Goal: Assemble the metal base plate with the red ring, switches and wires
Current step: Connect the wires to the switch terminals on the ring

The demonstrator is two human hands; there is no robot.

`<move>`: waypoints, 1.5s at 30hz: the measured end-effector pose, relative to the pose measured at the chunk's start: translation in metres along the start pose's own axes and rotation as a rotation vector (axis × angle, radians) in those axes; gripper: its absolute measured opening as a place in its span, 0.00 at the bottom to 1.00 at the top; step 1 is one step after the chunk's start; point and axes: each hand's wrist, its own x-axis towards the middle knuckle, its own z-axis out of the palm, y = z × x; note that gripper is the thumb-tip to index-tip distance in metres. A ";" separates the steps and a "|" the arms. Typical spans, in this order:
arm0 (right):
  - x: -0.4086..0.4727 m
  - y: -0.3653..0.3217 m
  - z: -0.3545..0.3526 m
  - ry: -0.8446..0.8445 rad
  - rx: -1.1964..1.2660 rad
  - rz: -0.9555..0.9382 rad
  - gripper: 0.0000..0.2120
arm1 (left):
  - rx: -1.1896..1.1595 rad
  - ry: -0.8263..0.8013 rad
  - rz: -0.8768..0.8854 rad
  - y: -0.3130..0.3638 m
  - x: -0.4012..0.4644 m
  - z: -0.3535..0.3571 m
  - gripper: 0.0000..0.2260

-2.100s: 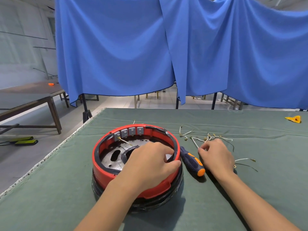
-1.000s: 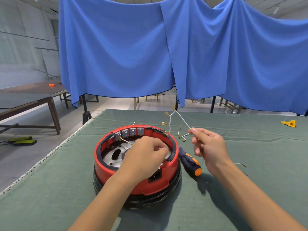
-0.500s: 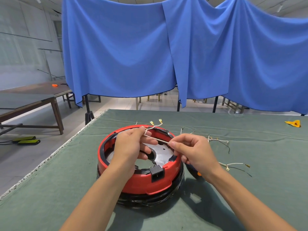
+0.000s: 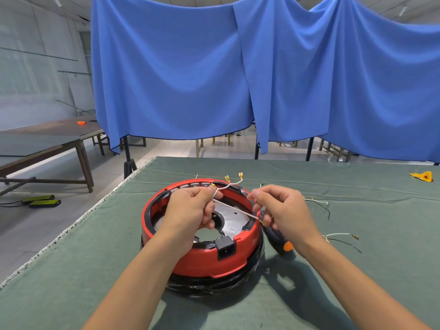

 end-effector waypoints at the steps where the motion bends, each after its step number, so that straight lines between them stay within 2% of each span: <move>1: 0.000 -0.001 0.000 -0.007 0.001 0.004 0.11 | -0.014 -0.022 -0.019 0.001 0.000 0.000 0.10; 6: -0.002 -0.005 0.002 -0.074 0.063 0.031 0.12 | 0.057 -0.067 -0.019 0.001 -0.001 -0.001 0.10; 11: -0.003 -0.007 0.006 -0.041 0.035 0.036 0.10 | 0.125 -0.158 -0.039 0.001 -0.002 -0.001 0.11; 17: -0.003 -0.008 0.008 -0.055 0.147 0.125 0.11 | 0.129 -0.217 -0.091 0.003 -0.004 -0.001 0.11; 19: -0.003 -0.008 0.007 -0.040 0.168 0.150 0.10 | 0.160 -0.132 -0.019 0.004 -0.004 0.002 0.09; 23: -0.003 -0.009 0.005 -0.016 0.200 0.192 0.09 | 0.310 0.151 0.311 0.009 -0.006 0.007 0.05; 26: -0.005 -0.010 0.006 0.000 0.206 0.211 0.09 | 0.470 0.269 0.389 0.011 -0.004 -0.002 0.07; 30: -0.007 -0.012 0.009 -0.004 0.209 0.217 0.09 | 0.937 0.420 0.279 0.001 0.004 -0.026 0.08; 34: -0.009 -0.017 0.010 -0.008 0.204 0.209 0.08 | 1.167 0.394 0.147 0.000 0.005 -0.036 0.14; 38: -0.010 -0.023 0.010 0.020 0.262 0.222 0.05 | 1.190 0.270 0.027 0.001 0.000 -0.042 0.16; 45: -0.012 -0.037 0.014 -0.032 0.306 0.260 0.06 | 1.454 0.178 -0.004 -0.001 -0.009 -0.030 0.23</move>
